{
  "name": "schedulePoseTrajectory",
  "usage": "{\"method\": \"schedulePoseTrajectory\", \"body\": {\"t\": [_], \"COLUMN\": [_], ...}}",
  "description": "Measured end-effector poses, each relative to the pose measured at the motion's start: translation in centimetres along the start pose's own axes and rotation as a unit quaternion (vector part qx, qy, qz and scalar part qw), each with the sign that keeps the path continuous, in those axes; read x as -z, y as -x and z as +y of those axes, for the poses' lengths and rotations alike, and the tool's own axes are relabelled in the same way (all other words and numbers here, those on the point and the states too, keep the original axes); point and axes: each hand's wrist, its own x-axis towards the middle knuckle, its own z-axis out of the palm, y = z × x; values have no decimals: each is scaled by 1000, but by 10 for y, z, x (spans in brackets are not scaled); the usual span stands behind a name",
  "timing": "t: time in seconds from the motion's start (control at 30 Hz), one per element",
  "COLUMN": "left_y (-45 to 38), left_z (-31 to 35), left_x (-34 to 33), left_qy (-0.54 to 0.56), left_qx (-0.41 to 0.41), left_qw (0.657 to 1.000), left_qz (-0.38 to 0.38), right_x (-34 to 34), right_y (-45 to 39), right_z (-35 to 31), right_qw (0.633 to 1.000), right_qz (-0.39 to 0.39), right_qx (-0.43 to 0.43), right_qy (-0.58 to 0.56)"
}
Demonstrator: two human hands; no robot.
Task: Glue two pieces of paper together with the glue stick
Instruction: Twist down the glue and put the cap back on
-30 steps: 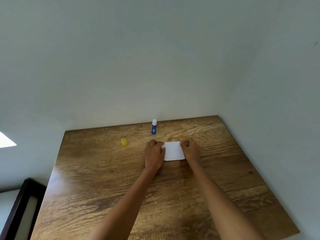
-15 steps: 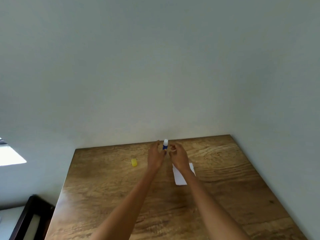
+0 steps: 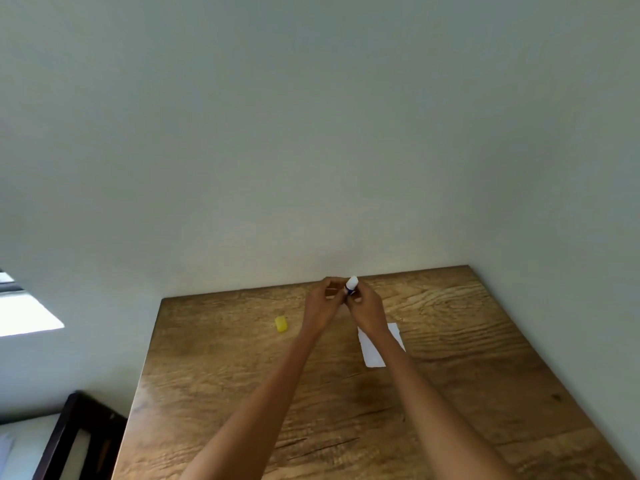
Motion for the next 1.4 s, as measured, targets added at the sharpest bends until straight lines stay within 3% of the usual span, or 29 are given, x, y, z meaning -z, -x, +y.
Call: {"method": "schedulePoseTrajectory", "body": {"t": [0.33,0.53,0.7,0.87,1.03,1.17,1.3,1.4], "left_y": [14,17,32,43,46,47,47,46], "left_z": [62,111,144,163,173,173,172,170], "left_x": [29,78,111,131,134,128,129,132], "left_qy": [30,71,87,87,108,121,120,119], "left_qx": [-80,-125,-169,-203,-236,-236,-243,-240], "left_qw": [996,990,979,968,962,962,959,959], "left_qz": [23,12,-80,-118,-87,-69,-86,-89], "right_x": [24,42,44,39,33,22,22,28], "right_y": [24,35,47,54,59,60,59,58], "right_z": [-62,-112,-137,-153,-160,-161,-160,-159], "right_qw": [994,981,975,969,950,943,951,954], "right_qz": [33,-82,-123,-84,65,146,85,-51], "right_qx": [102,174,183,216,298,288,280,265], "right_qy": [-35,-25,-37,-85,-74,-82,-100,-127]}}
